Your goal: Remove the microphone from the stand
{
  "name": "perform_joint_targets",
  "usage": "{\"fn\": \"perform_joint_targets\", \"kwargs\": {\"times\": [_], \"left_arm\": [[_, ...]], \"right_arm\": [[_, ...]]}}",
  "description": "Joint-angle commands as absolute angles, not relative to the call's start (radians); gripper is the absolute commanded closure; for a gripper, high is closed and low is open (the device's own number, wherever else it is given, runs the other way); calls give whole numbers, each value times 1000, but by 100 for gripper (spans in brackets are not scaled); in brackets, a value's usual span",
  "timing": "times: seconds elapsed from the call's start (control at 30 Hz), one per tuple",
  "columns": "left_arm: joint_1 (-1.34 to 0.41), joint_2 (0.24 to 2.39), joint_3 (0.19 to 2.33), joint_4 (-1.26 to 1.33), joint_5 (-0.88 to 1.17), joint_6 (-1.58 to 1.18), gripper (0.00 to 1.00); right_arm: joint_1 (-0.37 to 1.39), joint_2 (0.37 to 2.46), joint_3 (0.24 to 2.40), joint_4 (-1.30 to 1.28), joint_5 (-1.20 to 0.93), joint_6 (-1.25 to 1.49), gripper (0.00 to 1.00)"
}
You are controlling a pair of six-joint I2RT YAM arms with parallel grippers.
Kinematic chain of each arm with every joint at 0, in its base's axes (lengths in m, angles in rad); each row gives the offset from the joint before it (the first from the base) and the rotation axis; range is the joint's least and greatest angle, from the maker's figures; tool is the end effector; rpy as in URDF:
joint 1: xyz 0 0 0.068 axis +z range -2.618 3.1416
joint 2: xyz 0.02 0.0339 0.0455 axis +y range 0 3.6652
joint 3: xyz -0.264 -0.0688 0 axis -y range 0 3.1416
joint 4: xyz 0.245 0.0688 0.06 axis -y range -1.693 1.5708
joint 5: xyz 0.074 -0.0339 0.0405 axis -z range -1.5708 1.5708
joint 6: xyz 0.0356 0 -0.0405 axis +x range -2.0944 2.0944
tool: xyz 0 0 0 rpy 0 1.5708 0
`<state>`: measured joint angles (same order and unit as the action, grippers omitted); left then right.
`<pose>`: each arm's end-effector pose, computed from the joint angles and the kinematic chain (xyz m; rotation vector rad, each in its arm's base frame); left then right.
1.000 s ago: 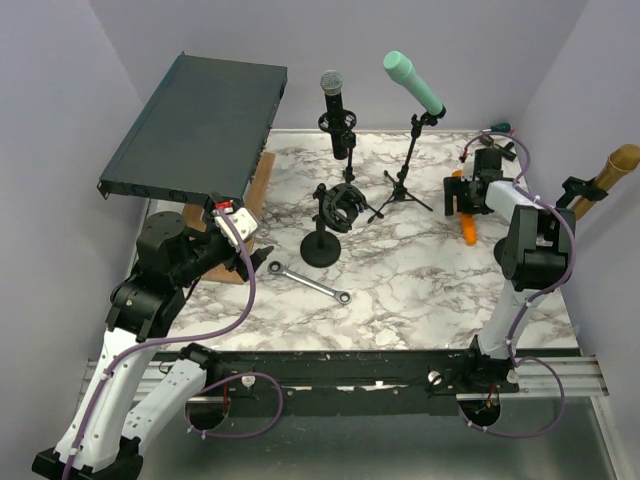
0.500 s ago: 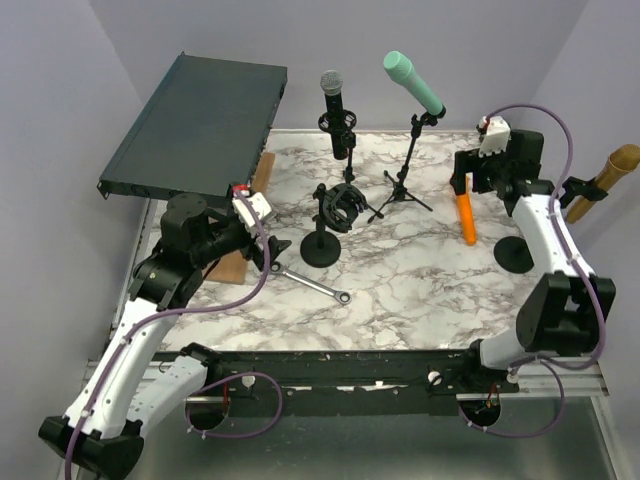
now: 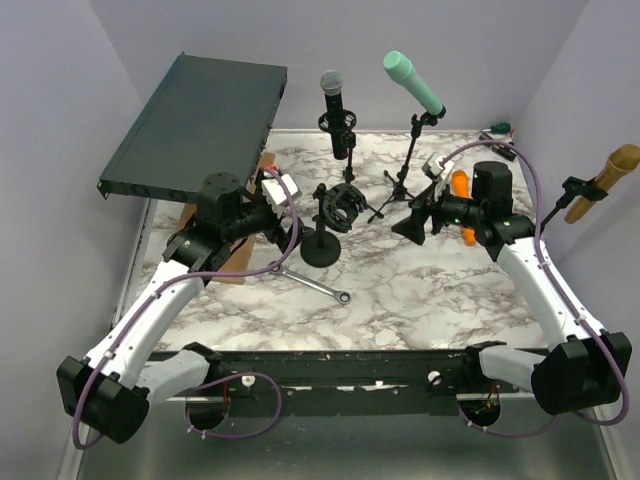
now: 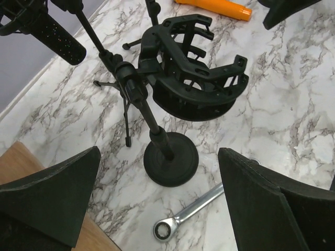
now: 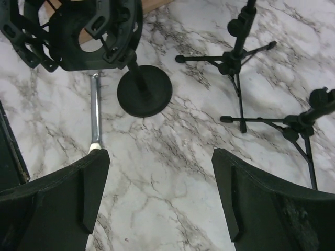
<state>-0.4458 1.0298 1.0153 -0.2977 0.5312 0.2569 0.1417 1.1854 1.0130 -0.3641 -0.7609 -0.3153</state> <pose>0.1993 -0.1152 0.3641 0.9808 1.6110 -0.6281 0.2521 0.0608 0.3242 -0.8802 1.8122 0.6858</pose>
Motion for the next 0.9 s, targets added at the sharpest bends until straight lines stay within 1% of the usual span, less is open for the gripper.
{"fn": "perform_joint_targets", "kwargs": {"times": [0.0, 0.37, 0.47, 0.53, 0.57, 0.7, 0.8, 0.87], "left_arm": [[-452, 1094, 951, -117, 528, 257, 1], [-454, 1257, 848, 151, 567, 393, 2], [-449, 1325, 841, 237, 609, 384, 5], [-446, 1371, 837, 300, 633, 371, 9], [-440, 1418, 840, 371, 656, 346, 12], [-421, 1463, 838, 456, 683, 297, 20], [-406, 1482, 826, 519, 716, 256, 29], [-404, 1493, 820, 551, 730, 235, 37]], "right_arm": [[163, 1190, 983, -294, -864, -328, 13], [165, 1220, 874, -195, -885, -328, 13], [166, 1230, 861, -183, -890, -328, 13], [166, 1231, 854, -176, -891, -326, 14], [165, 1226, 843, -175, -887, -330, 14], [166, 1213, 820, -164, -878, -341, 14], [166, 1216, 815, -154, -881, -339, 14], [166, 1224, 817, -152, -888, -334, 14]]}}
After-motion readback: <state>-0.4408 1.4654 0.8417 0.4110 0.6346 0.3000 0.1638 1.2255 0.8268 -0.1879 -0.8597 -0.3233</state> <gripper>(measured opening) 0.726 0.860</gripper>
